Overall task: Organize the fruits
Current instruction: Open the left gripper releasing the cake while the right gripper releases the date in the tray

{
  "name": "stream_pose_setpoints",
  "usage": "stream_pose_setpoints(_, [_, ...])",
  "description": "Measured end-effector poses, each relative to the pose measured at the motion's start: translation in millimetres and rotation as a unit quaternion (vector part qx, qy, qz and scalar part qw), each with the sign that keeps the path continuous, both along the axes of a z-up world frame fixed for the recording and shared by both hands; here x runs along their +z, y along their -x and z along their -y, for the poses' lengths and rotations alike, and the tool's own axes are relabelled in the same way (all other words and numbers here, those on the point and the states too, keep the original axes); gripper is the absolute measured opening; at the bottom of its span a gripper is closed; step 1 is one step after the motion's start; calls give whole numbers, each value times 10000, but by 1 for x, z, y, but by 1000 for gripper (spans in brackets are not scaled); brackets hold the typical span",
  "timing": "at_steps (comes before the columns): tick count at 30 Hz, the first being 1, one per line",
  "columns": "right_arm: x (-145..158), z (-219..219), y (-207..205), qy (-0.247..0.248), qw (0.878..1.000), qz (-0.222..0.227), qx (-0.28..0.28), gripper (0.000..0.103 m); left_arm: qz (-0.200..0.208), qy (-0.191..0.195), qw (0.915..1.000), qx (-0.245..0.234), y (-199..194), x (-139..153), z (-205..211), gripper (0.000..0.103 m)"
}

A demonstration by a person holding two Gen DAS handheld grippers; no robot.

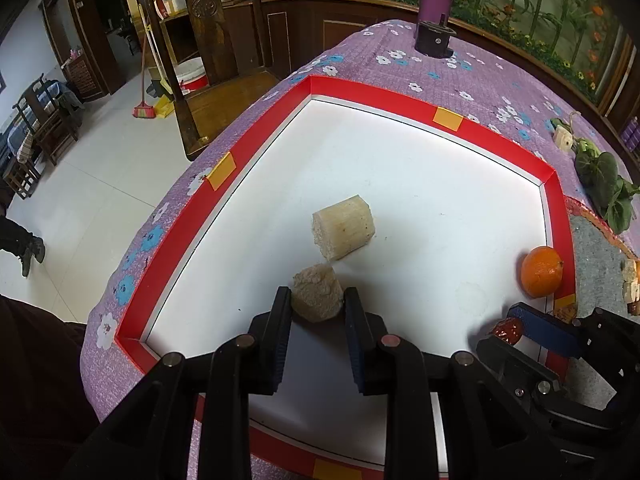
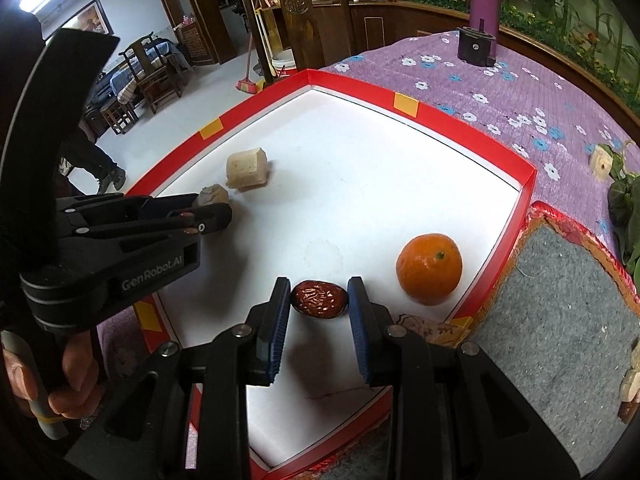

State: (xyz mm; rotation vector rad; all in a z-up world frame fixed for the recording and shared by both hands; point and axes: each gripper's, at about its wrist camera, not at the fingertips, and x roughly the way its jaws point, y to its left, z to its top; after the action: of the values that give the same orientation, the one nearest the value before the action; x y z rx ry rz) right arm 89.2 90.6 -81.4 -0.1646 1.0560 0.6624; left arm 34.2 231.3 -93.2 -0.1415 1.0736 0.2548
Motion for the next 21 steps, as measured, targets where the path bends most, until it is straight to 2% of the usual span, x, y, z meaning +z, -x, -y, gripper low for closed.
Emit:
stream_pose_setpoints(4, [-2, 0, 1, 26, 10000, -15, -59, 32, 27, 4, 10000, 32, 2, 0, 0, 25])
stream_pose_setpoints(7, [-3, 1, 2, 56, 9999, 2, -97, 32, 23, 85, 10000, 44, 3, 0, -1, 33])
stream_pose_setpoints(8, [-3, 2, 2, 60, 9999, -3, -113, 36, 25, 119, 9999, 45, 3, 1, -1, 37])
stream_pose_setpoints(9, [-3, 2, 2, 78, 9999, -14, -146, 51, 36, 95, 9999, 57, 3, 2, -1, 38])
stream_pose_setpoints(10, [-2, 3, 3, 45, 9998, -1, -175, 59, 57, 33, 10000, 58, 4, 3, -1, 38])
stream_pose_setpoints(16, [11, 6, 8, -90, 9997, 143, -185, 59, 200, -144, 9997, -4, 7, 16, 7, 38])
stream_pose_setpoints(21, [42, 30, 18, -442, 9974, 422, -384, 59, 330, -347, 9988, 39, 10, 33, 14, 38])
